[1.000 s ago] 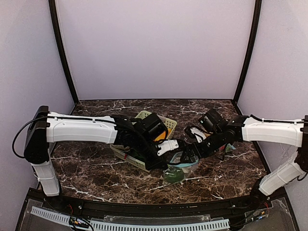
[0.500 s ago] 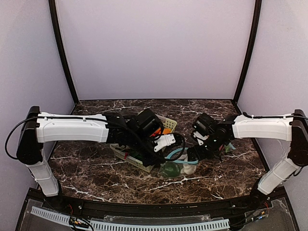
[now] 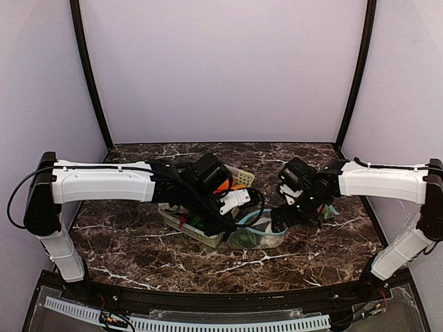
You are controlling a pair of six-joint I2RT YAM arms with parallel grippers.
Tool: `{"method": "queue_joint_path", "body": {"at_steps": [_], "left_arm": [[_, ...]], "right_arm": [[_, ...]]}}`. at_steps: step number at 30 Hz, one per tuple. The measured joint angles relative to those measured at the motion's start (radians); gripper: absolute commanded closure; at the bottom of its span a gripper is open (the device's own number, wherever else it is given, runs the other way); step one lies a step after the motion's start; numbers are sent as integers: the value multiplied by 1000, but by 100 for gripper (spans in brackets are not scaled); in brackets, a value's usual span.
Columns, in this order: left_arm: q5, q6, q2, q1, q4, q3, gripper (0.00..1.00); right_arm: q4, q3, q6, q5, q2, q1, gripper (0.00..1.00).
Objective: Place the food in the zip-top bag and seal the zipper
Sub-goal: Adjust the fake vegetable in the zipper food storage bag, then pass from the left arm to the right
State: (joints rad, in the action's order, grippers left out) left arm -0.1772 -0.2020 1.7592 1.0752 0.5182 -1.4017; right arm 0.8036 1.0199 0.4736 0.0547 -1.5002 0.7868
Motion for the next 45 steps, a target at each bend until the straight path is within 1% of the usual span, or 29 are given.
{"method": "queue_joint_path", "body": {"at_steps": [8,13,16,24,25,26,29,31,33,36,37,38,40,41,42,43,44,45], "left_arm": [[-81,-8,0,0,8,0,99],[-97,-8,0,0,12,0,99],[-97,-8,0,0,16,0,99],[-97,-8,0,-2,27,3,99],[-97,-8,0,-2,30,4,99],[-97,-8,0,-2,31,5,99],[-97,-8,0,-2,32,8,99],[-97,-8,0,-2,32,11,99],[-97,-8,0,-2,33,11,99],[-97,-8,0,-2,33,11,98],[-97,-8,0,-2,33,11,94],[-97,-8,0,-2,33,11,92],[-95,-6,0,-2,33,12,83],[-94,-4,0,-2,33,12,72],[-92,-3,0,-2,32,13,64],[-90,1,0,-2,27,15,51],[-88,1,0,-2,26,18,45],[-84,11,-2,-2,20,24,36]], "right_arm": [[-28,15,-4,-115,154,0,1],[-47,18,-3,-135,202,0,1],[-48,16,-2,-134,209,0,5],[-66,-28,5,-140,210,0,30],[-72,-39,4,-143,209,0,36],[-77,-51,7,-146,209,0,39],[-88,-72,1,-157,201,0,46],[-101,-77,-5,-167,193,0,53],[-111,-79,-6,-172,187,0,62],[-127,-79,-15,-177,183,0,79],[-132,-79,-22,-181,183,0,85],[-134,-79,-21,-185,180,0,90],[-138,-79,-23,-190,176,0,99],[-141,-79,-23,-192,175,0,100],[-143,-79,-25,-194,175,0,100],[-146,-79,-28,-196,175,0,100],[-147,-79,-29,-197,175,0,100],[-147,-79,-29,-197,175,0,100]]}}
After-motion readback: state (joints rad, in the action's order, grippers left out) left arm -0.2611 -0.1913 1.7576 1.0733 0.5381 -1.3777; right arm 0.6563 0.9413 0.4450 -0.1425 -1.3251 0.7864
